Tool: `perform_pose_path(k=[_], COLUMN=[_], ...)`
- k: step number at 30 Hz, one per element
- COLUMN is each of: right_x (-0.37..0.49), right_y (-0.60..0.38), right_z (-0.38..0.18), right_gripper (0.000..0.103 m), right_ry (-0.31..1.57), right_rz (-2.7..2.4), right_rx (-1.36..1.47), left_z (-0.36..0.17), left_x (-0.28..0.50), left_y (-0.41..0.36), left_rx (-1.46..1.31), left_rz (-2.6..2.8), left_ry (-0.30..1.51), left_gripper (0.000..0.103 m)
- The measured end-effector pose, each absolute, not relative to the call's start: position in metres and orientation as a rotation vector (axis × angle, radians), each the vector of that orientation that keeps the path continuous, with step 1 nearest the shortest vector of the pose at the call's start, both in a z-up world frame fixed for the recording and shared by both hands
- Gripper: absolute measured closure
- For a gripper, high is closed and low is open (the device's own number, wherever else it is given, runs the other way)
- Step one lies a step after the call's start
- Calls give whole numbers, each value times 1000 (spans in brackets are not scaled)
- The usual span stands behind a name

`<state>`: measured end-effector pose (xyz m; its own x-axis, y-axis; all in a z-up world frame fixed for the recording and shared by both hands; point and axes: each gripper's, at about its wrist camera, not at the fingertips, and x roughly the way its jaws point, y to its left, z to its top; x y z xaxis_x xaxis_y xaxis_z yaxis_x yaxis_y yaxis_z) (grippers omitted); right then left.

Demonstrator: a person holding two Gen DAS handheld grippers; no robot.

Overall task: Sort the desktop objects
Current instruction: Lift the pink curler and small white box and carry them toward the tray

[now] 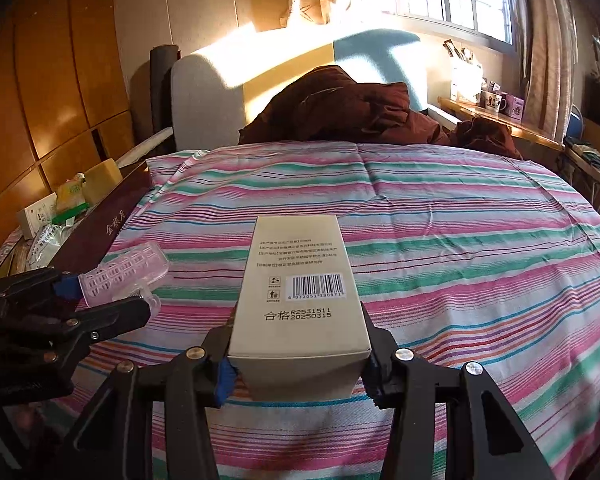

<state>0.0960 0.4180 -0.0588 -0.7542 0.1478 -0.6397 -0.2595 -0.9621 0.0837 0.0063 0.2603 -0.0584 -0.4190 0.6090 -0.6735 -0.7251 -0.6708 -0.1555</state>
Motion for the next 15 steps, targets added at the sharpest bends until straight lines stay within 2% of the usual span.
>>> perform_pose_path(k=[15], right_x=[72], right_y=[361], right_z=[-23], right_gripper=[53], right_ry=[180], right_rz=[2923], right_rx=[-911], left_z=[-9], left_x=[15], left_y=[194], left_rx=[-797], left_rz=[2265], left_ry=[111], left_gripper=[45])
